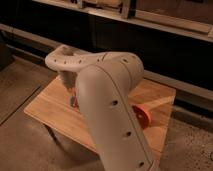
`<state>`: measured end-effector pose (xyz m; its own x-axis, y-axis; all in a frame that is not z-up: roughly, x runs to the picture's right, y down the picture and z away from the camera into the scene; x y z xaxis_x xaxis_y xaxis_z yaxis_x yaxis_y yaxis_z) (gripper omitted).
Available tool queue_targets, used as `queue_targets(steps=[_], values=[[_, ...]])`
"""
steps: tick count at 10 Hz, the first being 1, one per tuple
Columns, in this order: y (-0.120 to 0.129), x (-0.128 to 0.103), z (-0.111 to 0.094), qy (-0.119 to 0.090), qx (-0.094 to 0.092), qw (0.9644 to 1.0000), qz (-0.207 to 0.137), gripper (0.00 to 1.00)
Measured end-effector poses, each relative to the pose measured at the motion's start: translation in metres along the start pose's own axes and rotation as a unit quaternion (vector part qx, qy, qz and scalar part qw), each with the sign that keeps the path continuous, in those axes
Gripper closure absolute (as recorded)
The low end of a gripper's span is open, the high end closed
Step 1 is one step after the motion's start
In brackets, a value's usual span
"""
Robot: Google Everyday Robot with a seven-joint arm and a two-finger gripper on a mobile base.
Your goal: Place the pepper on the white sponge
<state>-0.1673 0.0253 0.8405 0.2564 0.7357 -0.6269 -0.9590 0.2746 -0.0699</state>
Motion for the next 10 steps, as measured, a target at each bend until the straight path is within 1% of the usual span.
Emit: queue_targets(steps=[1,2,7,10], values=[[0.0002,0.0006,0.0014,0.001,0.000,1.0000,0.000,0.80],[0.0004,0.0005,0.0022,0.002,0.000,1.0000,0.000,0.78],[0.0049,0.0009,0.0070,0.006,-0.003,1.0000,-0.003,0.78],[0.0056,0.0005,0.0078,0.007,-0.003,1.0000,-0.003,0.58]])
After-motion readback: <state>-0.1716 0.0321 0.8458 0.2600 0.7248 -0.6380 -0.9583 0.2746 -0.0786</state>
